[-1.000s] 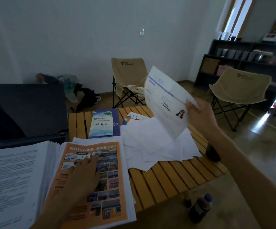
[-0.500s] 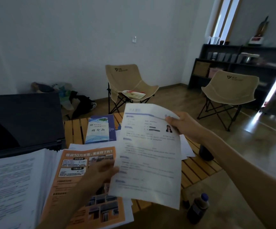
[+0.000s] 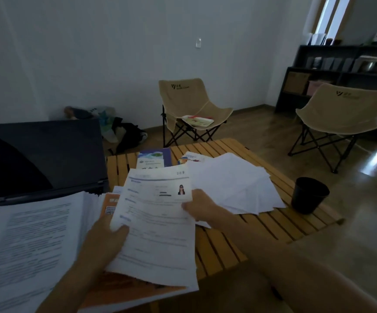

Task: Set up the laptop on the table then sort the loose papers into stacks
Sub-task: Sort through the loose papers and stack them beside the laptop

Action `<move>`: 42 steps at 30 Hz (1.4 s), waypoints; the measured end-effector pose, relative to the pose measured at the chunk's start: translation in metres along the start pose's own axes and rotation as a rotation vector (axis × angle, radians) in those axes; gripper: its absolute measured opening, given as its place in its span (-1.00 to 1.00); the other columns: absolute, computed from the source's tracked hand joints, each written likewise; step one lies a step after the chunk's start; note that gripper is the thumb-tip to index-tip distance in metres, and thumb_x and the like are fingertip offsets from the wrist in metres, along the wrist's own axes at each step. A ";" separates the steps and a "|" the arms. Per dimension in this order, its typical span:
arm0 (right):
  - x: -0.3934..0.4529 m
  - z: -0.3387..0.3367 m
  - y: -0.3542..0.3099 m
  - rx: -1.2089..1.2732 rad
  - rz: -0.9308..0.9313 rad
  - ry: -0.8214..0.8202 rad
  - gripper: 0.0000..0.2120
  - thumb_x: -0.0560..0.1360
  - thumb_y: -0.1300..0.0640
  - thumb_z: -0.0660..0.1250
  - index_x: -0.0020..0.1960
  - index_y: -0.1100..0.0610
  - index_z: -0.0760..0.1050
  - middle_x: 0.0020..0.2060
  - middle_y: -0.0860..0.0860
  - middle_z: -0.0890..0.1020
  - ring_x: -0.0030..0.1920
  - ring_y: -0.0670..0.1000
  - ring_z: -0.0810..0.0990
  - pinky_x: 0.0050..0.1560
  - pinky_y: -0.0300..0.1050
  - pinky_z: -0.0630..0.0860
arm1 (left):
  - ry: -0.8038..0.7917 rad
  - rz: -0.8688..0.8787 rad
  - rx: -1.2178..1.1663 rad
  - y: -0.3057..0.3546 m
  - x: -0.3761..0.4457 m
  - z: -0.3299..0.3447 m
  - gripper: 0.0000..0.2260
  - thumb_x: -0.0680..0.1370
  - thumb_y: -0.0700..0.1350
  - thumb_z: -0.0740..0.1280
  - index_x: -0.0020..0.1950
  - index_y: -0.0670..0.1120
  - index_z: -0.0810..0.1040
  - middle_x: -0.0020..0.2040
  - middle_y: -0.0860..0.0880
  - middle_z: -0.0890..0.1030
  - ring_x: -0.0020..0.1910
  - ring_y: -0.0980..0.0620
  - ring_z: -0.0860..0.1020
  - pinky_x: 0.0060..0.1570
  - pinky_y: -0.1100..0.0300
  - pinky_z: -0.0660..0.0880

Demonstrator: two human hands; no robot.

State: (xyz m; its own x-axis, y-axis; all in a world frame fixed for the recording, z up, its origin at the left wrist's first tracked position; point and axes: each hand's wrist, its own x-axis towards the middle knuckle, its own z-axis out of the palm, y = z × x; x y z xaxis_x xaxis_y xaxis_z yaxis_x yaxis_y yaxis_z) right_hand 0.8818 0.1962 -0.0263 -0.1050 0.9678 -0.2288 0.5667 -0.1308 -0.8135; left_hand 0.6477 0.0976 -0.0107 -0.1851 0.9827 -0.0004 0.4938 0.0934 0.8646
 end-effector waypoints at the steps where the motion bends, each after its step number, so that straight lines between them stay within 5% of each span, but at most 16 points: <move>1: 0.004 0.011 0.000 0.024 0.005 0.006 -0.78 0.53 0.24 0.26 0.12 0.27 0.58 0.05 0.19 0.64 -0.04 0.11 0.60 -0.28 -0.17 0.52 | 0.023 -0.019 0.057 -0.006 0.001 -0.006 -0.88 0.58 -0.15 0.29 -0.09 0.07 0.46 -0.12 -0.02 0.58 -0.21 0.05 0.53 -0.32 0.20 0.38; 2: 0.008 0.018 -0.001 0.045 0.017 0.002 -0.77 0.54 0.25 0.27 0.14 0.29 0.58 0.08 0.18 0.64 0.02 0.13 0.61 -0.20 -0.14 0.56 | 0.028 -0.062 0.140 -0.010 0.001 -0.013 -0.94 0.57 -0.10 0.31 -0.05 0.01 0.44 -0.10 -0.04 0.57 -0.21 0.04 0.53 -0.33 0.19 0.38; 5: 0.013 0.029 -0.002 0.031 0.049 -0.035 -0.74 0.52 0.30 0.32 0.19 0.34 0.55 0.14 0.19 0.64 0.07 0.12 0.61 0.01 -0.09 0.59 | 0.001 -0.188 0.550 -0.019 0.000 -0.022 -0.71 0.54 0.06 0.31 0.13 -0.07 0.35 -0.02 -0.05 0.55 -0.11 -0.02 0.55 -0.17 0.12 0.49; 7: 0.015 0.032 -0.001 0.003 0.046 -0.037 -0.70 0.49 0.28 0.37 0.21 0.33 0.55 0.17 0.19 0.63 0.12 0.14 0.62 0.09 -0.05 0.60 | 0.039 -0.082 0.826 -0.021 0.004 -0.014 -0.56 0.55 0.08 0.28 0.36 -0.05 0.29 0.17 -0.08 0.49 0.11 -0.06 0.50 0.06 0.07 0.46; 11: 0.019 0.023 0.001 0.046 0.002 -0.077 -0.73 0.53 0.18 0.40 0.20 0.25 0.59 0.13 0.13 0.67 0.03 0.12 0.69 -0.02 -0.04 0.66 | -0.144 0.232 0.823 -0.015 0.018 0.022 -0.53 0.61 -0.01 0.20 0.53 0.07 0.22 0.54 0.04 0.23 0.47 0.02 0.24 0.44 0.06 0.21; 13: 0.020 0.007 0.007 -0.064 -0.020 0.085 -0.77 0.56 0.11 0.37 0.13 0.21 0.62 0.03 0.11 0.69 -0.10 0.05 0.70 -0.04 -0.04 0.68 | -0.230 0.244 0.901 -0.015 0.023 0.035 -0.57 0.63 -0.07 0.14 0.51 0.06 0.24 0.52 0.05 0.25 0.45 0.03 0.26 0.42 0.05 0.25; 15: 0.024 -0.020 0.020 -0.440 -0.027 0.279 -0.67 0.56 -0.01 0.33 0.25 0.13 0.54 0.16 0.08 0.61 0.11 0.07 0.60 0.16 0.02 0.57 | -0.262 0.209 0.996 -0.017 0.028 0.041 -0.60 0.63 -0.09 0.09 0.49 0.04 0.26 0.48 0.02 0.31 0.40 0.00 0.31 0.36 0.03 0.31; 18: 0.029 -0.051 0.049 -0.824 0.045 0.238 -0.48 0.57 -0.17 0.24 0.38 0.15 0.35 0.32 0.14 0.44 0.33 0.16 0.40 0.34 0.11 0.35 | -0.278 0.184 1.044 -0.018 0.030 0.042 -0.63 0.63 -0.07 0.08 0.46 0.03 0.26 0.44 0.01 0.32 0.36 -0.02 0.32 0.31 0.01 0.33; 21: 0.029 -0.053 0.067 -1.088 -0.030 0.209 -0.62 0.67 -0.07 0.08 0.27 0.20 0.40 0.21 0.18 0.52 0.19 0.15 0.50 0.21 0.03 0.45 | -0.280 0.182 1.046 -0.019 0.031 0.043 -0.63 0.63 -0.05 0.07 0.45 0.03 0.24 0.43 0.01 0.31 0.33 -0.03 0.32 0.28 0.01 0.33; 24: 0.027 -0.048 0.070 -1.271 -0.177 0.239 -0.82 0.63 0.20 0.13 0.19 0.21 0.40 0.09 0.15 0.58 0.06 0.13 0.58 -0.07 -0.08 0.45 | -0.270 0.168 1.063 -0.017 0.028 0.046 -0.64 0.63 -0.06 0.07 0.43 0.02 0.25 0.41 0.00 0.32 0.32 -0.04 0.32 0.28 -0.01 0.33; 29: 0.021 -0.071 0.061 -1.094 -0.161 0.255 -0.80 0.59 0.27 0.16 0.19 0.15 0.42 0.04 0.11 0.63 -0.02 0.12 0.63 -0.12 -0.08 0.49 | -0.256 0.164 1.063 -0.016 0.027 0.045 -0.67 0.63 -0.03 0.07 0.40 0.03 0.27 0.38 0.01 0.35 0.32 -0.04 0.34 0.30 -0.04 0.32; 33: -0.017 -0.111 0.022 -0.886 -0.375 0.554 -0.85 0.61 0.20 0.22 0.13 0.05 0.50 -0.06 -0.04 0.62 -0.11 -0.01 0.60 -0.15 -0.13 0.52 | -0.234 0.150 0.921 -0.015 0.028 0.044 -0.57 0.63 0.02 0.11 0.49 0.02 0.19 0.42 0.00 0.34 0.35 -0.02 0.34 0.34 -0.02 0.30; 37: -0.065 -0.163 -0.041 -0.469 -0.557 0.737 -0.84 0.65 0.18 0.18 0.15 0.08 0.51 -0.07 -0.05 0.61 -0.10 -0.07 0.62 -0.09 -0.17 0.55 | -0.159 0.136 0.415 -0.004 0.029 0.045 -0.33 0.56 0.12 0.32 0.57 -0.01 0.09 0.49 -0.04 0.31 0.43 -0.03 0.32 0.42 -0.03 0.28; 42: -0.079 -0.190 -0.061 0.013 -0.530 0.665 -0.84 0.64 0.08 0.18 0.11 -0.02 0.53 0.00 -0.03 0.63 0.02 0.05 0.65 0.01 0.10 0.63 | -0.203 0.161 -0.129 0.040 0.017 0.034 -0.12 0.26 0.44 0.34 0.49 0.09 0.23 0.35 0.14 0.42 0.29 0.09 0.46 0.24 -0.03 0.43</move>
State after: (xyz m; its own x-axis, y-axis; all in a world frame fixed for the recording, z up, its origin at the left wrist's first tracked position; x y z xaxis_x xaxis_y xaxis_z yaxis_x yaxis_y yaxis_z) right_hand 1.0114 0.1684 0.1431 0.1508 0.8263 0.5427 0.5687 0.3765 -0.7313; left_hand 0.6933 0.1231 0.0067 0.0670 0.9964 0.0527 0.3886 -0.0747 0.9184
